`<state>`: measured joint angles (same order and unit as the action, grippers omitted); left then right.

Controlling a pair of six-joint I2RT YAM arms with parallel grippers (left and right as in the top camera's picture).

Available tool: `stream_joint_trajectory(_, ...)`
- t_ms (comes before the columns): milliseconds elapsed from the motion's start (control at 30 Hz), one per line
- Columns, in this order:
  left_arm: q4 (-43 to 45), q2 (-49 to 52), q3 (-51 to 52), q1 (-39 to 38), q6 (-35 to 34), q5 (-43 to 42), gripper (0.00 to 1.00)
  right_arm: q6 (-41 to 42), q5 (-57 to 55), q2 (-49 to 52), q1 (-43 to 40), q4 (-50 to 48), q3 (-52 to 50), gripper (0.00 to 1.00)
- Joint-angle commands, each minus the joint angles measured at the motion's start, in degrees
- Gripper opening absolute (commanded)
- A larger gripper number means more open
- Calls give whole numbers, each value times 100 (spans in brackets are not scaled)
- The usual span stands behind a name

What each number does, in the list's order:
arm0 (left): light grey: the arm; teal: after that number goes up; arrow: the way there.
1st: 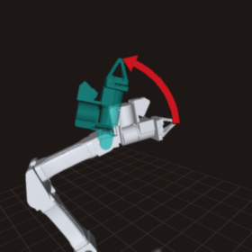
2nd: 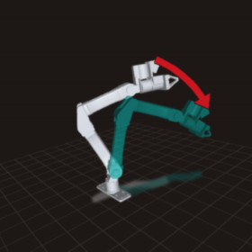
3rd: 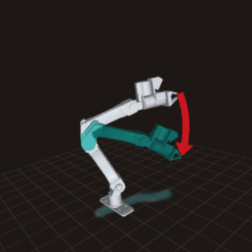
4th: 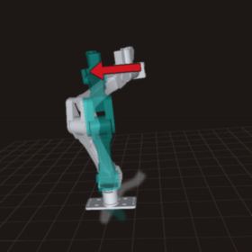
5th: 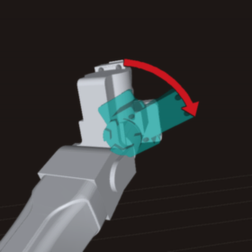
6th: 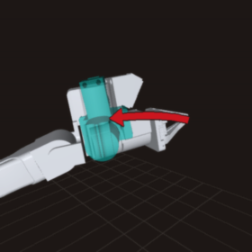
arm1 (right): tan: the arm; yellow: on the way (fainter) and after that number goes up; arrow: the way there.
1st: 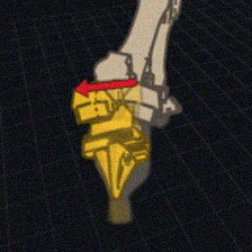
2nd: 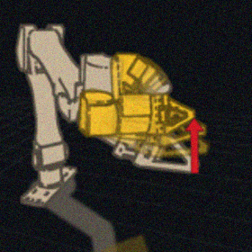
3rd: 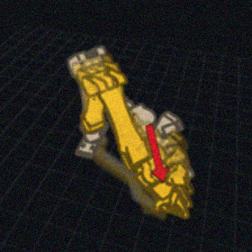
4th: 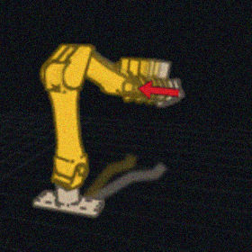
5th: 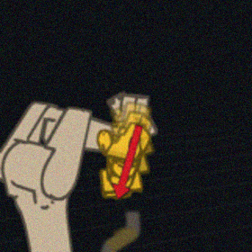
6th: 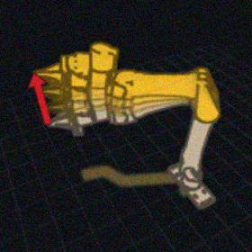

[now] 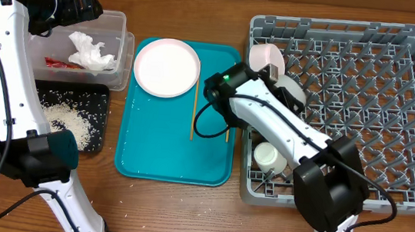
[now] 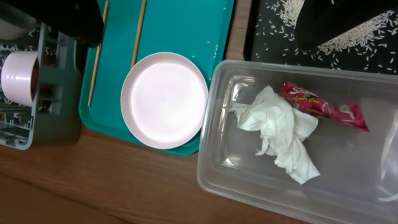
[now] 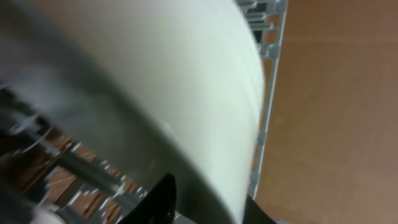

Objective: Sort waste into correct bins and load items into the dishwasher
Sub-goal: 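Release the small bowl in the rack and reach back to the plate, then grasp the white plate with the right gripper and lift it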

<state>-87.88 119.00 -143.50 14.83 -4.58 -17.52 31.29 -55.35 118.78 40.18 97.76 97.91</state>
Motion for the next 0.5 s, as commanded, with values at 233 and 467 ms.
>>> stream_joint_trajectory(233, 7, -57, 22, -13, -76, 13, 100, 22, 275, 83, 745, -61, 9, 82)
stream_joint_trajectory(467, 7, -57, 22, -13, -76, 13, 100, 26, 273, 81, 894, -72, 369, 100)
